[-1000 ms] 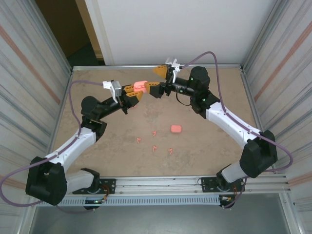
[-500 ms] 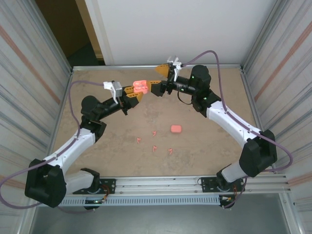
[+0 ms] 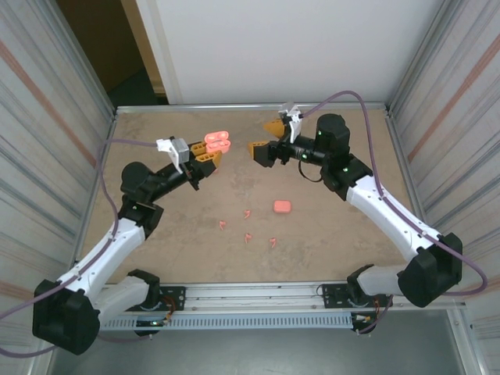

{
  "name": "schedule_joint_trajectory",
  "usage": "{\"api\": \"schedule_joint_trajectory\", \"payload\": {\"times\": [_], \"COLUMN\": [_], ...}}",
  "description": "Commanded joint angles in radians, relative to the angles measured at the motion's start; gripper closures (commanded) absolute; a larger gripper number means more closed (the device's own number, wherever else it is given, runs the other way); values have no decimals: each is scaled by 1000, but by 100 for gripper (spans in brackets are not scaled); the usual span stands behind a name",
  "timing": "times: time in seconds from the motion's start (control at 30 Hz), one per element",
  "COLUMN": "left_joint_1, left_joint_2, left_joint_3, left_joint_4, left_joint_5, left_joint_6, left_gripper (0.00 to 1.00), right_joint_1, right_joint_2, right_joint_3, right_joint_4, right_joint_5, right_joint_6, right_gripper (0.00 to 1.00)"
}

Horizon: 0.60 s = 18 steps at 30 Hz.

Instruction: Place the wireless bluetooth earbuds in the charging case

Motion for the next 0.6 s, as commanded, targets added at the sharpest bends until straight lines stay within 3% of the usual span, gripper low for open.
{"api": "schedule_joint_trajectory", "payload": {"times": [0.0,0.23,0.57], "left_joint_1": [-4,-4,-4], "left_joint_2": [-55,-131,-199], "left_joint_3": [-12,-31,-40], "left_joint_4": [-9,-37,-87], "left_joint_5": [-27,-36,-32], "left_joint_6": [40,43,34], "left_gripper": [100,100,100], "right_joint_1": [-7,-2,72], "right_joint_2": [-16,64,209], "right_joint_3": [-17,10,4], "right_joint_4": [-147,-330,-382], "right_joint_5": [35,23,24], "right_joint_6": [11,52,52], "right_gripper": [9,20,30]}}
